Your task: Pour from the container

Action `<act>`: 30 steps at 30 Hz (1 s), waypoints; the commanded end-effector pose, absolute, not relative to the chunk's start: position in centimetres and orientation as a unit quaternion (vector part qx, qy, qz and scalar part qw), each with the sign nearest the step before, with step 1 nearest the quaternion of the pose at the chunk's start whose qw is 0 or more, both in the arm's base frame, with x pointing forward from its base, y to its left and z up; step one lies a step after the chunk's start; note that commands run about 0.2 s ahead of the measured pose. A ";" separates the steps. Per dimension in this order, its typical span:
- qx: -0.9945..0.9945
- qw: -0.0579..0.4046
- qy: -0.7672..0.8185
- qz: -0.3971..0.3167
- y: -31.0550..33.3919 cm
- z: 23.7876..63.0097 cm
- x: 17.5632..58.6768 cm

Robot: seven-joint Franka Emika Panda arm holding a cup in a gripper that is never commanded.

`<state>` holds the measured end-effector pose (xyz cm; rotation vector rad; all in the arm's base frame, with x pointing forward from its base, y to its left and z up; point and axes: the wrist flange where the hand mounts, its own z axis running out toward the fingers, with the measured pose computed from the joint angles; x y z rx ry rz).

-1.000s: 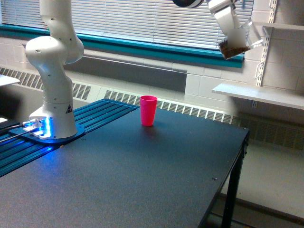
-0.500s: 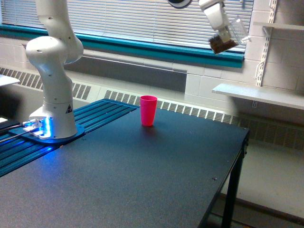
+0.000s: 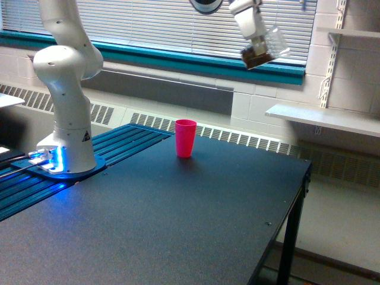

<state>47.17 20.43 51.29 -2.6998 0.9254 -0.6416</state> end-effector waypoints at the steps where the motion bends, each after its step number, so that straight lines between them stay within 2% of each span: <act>1: -0.915 0.104 0.330 -0.209 22.9 50.6 43.9; 20: -0.923 0.072 0.326 -0.193 27.6 48.6 35.4; 30: -0.925 0.076 0.321 -0.191 30.4 47.3 31.9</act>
